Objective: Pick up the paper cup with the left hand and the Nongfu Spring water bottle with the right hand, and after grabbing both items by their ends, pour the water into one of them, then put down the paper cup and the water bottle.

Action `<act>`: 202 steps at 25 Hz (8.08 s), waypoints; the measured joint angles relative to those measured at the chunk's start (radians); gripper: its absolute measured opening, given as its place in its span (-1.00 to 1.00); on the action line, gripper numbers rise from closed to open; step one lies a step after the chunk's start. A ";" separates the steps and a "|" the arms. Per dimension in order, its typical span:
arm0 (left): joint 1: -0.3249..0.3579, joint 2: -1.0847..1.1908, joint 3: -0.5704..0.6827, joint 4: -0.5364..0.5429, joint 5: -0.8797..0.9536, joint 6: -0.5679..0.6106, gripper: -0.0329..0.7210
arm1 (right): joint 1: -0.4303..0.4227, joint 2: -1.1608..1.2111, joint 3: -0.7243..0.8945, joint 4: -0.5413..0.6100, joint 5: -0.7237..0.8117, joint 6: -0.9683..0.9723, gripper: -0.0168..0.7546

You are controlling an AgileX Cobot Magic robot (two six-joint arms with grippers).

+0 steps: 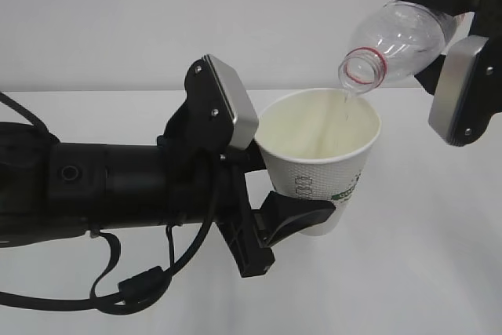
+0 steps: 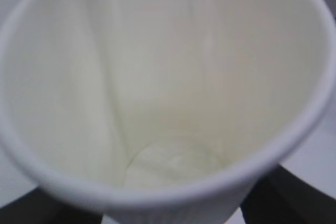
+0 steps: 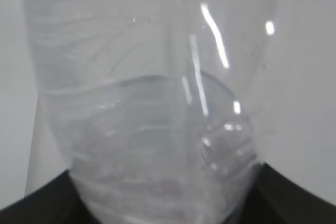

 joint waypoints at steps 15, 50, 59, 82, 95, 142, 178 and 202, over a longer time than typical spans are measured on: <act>0.000 0.000 0.000 0.012 0.020 0.002 0.43 | 0.000 0.000 0.000 0.001 0.004 0.000 0.18; 0.000 0.000 0.000 0.014 0.024 0.002 0.42 | 0.000 0.000 0.000 0.002 0.013 -0.002 0.18; 0.000 0.000 0.000 0.014 0.024 0.002 0.42 | 0.000 0.000 0.000 0.002 0.013 -0.007 0.18; 0.000 0.000 0.000 0.024 -0.005 -0.019 0.42 | 0.000 0.000 0.000 0.002 0.013 -0.034 0.18; 0.000 0.003 0.000 0.069 -0.027 -0.038 0.41 | 0.000 0.000 0.000 0.002 0.013 -0.036 0.18; 0.000 0.003 0.000 0.114 -0.020 -0.052 0.40 | 0.000 0.000 0.000 0.002 -0.008 -0.040 0.18; 0.000 0.003 0.000 0.114 -0.015 -0.054 0.40 | 0.000 0.000 0.000 0.002 -0.009 -0.044 0.18; 0.000 0.003 0.000 0.113 -0.015 -0.054 0.40 | 0.000 0.000 0.000 0.002 -0.009 -0.064 0.18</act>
